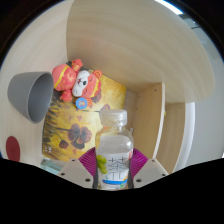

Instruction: Pour water

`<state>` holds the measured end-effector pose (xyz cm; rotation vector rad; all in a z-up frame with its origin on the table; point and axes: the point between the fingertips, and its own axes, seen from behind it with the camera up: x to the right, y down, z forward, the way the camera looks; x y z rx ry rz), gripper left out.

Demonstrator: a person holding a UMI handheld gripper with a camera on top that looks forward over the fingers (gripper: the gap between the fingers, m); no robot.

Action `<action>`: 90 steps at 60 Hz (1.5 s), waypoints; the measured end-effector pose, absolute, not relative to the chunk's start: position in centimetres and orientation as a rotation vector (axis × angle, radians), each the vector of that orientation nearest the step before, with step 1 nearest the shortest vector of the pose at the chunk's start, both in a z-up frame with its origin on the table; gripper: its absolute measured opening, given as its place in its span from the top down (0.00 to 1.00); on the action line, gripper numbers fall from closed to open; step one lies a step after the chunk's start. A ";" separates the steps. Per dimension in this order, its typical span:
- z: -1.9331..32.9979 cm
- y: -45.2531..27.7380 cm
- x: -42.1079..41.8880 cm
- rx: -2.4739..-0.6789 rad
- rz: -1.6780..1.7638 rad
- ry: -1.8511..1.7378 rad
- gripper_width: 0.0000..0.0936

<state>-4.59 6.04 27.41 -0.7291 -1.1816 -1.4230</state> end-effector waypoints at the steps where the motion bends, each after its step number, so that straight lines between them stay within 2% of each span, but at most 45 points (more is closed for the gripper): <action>1: 27.8 6.1 -4.1 -0.769 -1.391 -1.147 0.57; 8: 28.9 6.0 -0.3 -1.115 -1.063 -0.836 0.57; 14: 27.5 5.4 1.6 -1.360 -0.679 -0.551 0.57; 20: 25.4 5.2 2.8 -1.499 -0.326 -0.305 0.57; 28: 19.9 6.0 4.2 -1.632 -0.040 -0.100 0.57; 35: 14.4 6.7 4.7 -1.724 0.043 -0.024 0.57; 41: 11.2 6.8 4.4 -1.768 0.073 -0.009 0.57; 51: 7.9 6.8 3.9 -1.794 0.044 -0.048 0.57; 60: 8.0 6.5 4.2 -1.773 0.040 -0.020 0.56; 63: 8.0 6.5 4.1 -1.768 0.021 -0.041 0.54; 64: 8.0 6.5 4.2 -1.769 0.018 -0.039 0.50; 72: 7.6 6.6 4.3 -1.801 0.042 -0.005 0.38; 77: 6.7 6.0 5.4 -1.857 0.047 0.051 0.19; 81: 6.7 5.1 6.1 -1.857 0.021 0.069 0.10; 84: 6.6 4.1 6.4 -1.858 0.012 0.069 0.08; 90: 5.6 0.8 6.0 -1.902 0.021 0.072 0.09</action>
